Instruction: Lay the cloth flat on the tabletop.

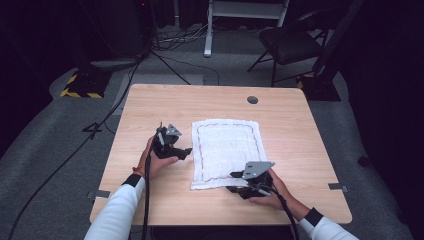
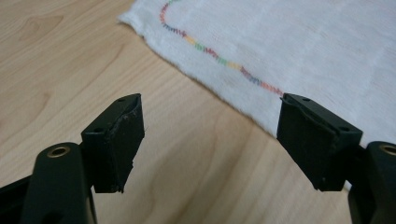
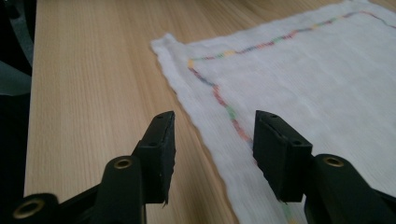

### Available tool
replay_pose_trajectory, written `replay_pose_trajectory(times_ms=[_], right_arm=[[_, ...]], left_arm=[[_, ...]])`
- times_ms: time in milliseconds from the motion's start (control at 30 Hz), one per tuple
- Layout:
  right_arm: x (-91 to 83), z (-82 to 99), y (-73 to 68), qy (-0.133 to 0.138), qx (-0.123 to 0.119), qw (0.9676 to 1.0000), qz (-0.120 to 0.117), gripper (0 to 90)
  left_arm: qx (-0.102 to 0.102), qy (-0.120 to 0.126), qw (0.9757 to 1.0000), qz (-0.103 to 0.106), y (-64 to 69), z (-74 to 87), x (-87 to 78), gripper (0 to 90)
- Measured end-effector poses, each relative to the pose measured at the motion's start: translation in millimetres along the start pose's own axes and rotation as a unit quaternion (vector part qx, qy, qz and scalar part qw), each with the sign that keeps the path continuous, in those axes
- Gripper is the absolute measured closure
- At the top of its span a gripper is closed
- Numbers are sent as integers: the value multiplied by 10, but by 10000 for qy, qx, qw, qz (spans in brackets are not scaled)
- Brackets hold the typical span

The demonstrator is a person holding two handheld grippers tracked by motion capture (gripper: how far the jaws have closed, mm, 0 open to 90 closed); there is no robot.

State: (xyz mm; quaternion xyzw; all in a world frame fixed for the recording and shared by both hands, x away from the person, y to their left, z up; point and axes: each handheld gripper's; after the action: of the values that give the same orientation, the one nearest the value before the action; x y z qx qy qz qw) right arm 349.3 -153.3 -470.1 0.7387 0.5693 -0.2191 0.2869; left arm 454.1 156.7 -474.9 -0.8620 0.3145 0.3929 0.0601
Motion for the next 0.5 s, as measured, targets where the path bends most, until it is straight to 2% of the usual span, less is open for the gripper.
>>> replay_pose_trajectory(times_ms=[67,133,200,333,433,500], right_arm=[[130,-91,-28,13,-111,9999,-87,491],[265,-182,-61,17,-184,9997,-171,493],[395,-275,-95,24,-317,9992,-232,499],[611,-421,-154,45,-451,9982,-381,511],[748,-492,-178,31,-470,9979,-446,520],[829,-531,-196,-48,-542,9977,-403,526]], left_arm=[[100,-10,9999,-77,-9,-69,80,239],[24,16,9999,-147,-28,-130,152,244],[-70,-39,9999,-112,-66,-193,224,239],[-174,-3,9995,-266,-139,-300,326,237],[-275,6,9991,-324,-195,-362,403,238],[-325,-9,9985,-435,-227,-392,460,238]])
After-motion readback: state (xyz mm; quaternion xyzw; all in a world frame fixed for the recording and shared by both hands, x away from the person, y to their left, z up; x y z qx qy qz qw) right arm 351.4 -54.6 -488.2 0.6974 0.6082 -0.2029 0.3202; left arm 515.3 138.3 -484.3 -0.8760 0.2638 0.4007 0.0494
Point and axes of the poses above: each handheld gripper's, and its own axes: x roughly forward along the jaws, z roughly out of its underside, y roughly to its right, and after that the axes turned 9 degrees about -x, right-handed
